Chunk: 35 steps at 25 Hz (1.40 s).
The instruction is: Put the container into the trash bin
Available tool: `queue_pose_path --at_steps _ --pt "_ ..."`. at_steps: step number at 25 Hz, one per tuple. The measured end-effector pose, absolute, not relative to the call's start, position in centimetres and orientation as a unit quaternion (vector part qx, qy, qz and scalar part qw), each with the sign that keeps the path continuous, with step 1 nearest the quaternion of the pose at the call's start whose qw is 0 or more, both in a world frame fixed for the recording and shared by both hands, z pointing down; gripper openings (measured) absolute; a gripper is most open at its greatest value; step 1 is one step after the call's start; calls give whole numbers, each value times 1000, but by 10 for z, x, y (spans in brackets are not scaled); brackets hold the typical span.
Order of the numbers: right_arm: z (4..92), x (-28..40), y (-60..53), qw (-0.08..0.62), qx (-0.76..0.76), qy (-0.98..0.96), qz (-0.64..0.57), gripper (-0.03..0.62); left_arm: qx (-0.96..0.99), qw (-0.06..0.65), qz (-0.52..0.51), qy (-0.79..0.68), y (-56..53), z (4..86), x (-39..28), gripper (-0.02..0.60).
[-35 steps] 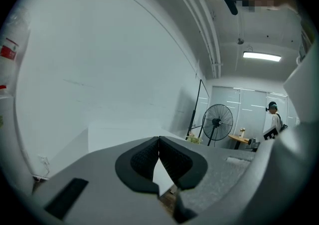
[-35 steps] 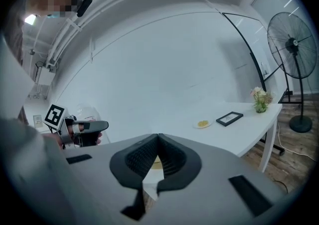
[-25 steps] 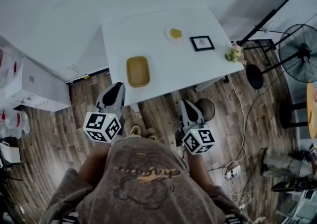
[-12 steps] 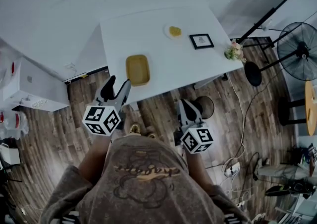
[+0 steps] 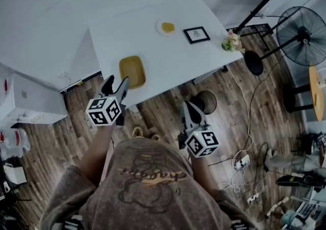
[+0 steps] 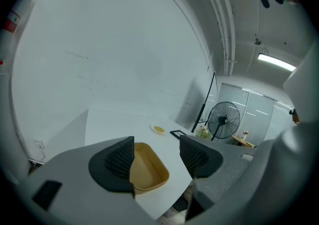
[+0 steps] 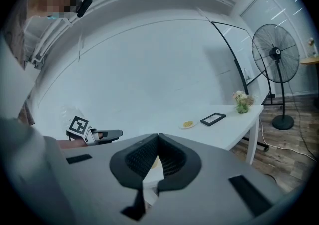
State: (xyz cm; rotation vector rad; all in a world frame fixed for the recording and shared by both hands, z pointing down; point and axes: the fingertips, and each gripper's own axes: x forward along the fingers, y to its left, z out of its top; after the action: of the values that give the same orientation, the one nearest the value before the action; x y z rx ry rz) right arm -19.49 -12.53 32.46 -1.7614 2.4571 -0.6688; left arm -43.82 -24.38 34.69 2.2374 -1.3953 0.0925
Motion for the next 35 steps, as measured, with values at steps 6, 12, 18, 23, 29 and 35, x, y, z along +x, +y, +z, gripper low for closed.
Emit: queue_pose_path --at_steps 6,12,18,23,29,35 --pt "335 -172 -112 19 -596 770 -226 1 808 265 84 -519 -259 398 -435 267" --pt "343 -166 -105 16 -611 756 -235 2 788 289 130 -528 -269 448 -437 267" --pt "349 -156 -102 14 -626 741 -244 2 772 315 155 -530 -273 481 -435 261" --pt "354 -150 -96 18 -634 732 -248 2 765 333 158 -529 -273 494 -433 245" --pt "353 -147 -93 16 -644 723 -251 2 754 347 180 -528 -276 506 -434 198" --pt "355 -136 -84 24 -661 707 -252 2 739 353 185 -543 -279 509 -436 138"
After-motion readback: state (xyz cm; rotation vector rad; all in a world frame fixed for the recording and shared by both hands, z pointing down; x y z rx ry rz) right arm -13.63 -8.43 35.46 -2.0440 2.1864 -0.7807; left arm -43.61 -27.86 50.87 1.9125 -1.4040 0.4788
